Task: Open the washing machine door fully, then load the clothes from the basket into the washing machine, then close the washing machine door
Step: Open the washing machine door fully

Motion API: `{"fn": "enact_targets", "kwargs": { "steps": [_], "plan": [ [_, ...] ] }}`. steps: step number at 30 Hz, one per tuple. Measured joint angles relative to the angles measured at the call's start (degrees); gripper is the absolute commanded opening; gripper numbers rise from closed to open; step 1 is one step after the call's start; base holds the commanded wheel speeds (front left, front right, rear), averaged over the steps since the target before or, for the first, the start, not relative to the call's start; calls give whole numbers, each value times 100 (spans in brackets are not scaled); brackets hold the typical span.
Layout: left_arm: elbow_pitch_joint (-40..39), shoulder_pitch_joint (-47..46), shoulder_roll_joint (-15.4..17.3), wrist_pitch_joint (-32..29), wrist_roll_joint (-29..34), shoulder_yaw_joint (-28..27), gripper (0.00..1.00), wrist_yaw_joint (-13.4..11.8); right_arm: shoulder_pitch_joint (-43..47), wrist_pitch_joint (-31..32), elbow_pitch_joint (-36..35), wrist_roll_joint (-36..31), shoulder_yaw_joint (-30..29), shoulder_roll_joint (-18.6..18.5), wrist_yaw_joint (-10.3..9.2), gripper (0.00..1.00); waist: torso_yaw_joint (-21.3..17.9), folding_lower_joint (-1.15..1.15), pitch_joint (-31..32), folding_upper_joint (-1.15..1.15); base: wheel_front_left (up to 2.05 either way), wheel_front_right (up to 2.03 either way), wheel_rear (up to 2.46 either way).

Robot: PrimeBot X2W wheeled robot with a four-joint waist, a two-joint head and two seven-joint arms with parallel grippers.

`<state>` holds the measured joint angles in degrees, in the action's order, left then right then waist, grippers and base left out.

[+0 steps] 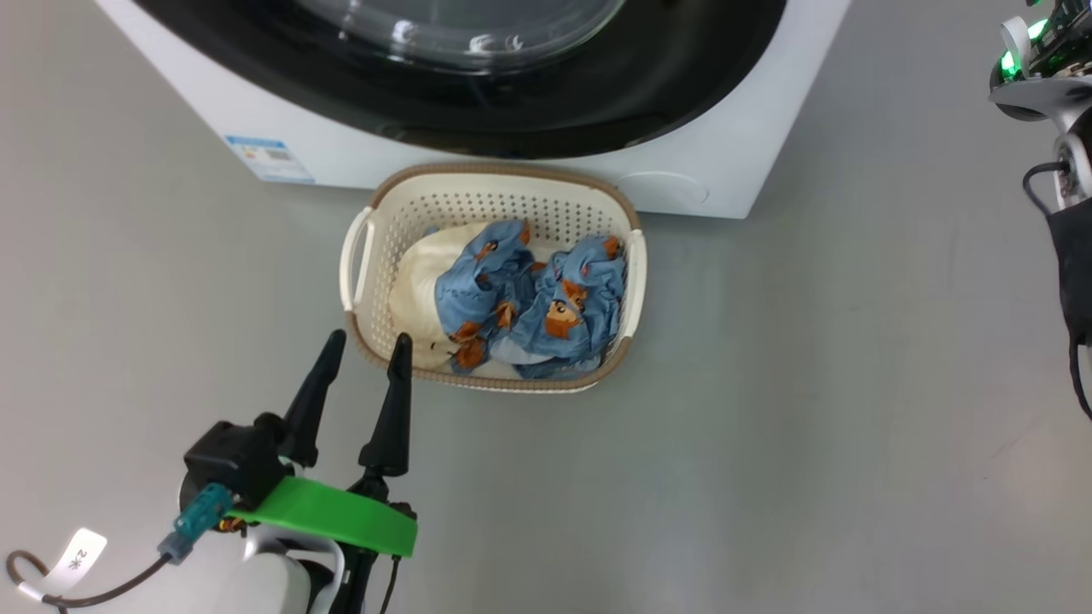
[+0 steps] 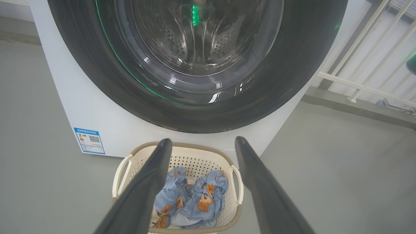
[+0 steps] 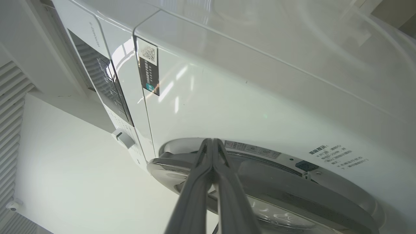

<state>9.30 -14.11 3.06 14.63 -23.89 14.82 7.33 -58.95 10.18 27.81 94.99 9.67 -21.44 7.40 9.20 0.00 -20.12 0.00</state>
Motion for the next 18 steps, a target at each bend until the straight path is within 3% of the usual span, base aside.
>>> {"fn": "enact_targets", "kwargs": {
  "steps": [9,18],
  "plan": [
    [9,-155,-35,0,-69,142,100,0,-538,1045,569,147,-19,-21,0,0,235,0,-232,0,0,0,0],
    [7,-283,-64,0,-116,211,100,0,-983,1575,940,30,88,-33,0,0,393,0,-464,0,0,0,0]
  ]
}}
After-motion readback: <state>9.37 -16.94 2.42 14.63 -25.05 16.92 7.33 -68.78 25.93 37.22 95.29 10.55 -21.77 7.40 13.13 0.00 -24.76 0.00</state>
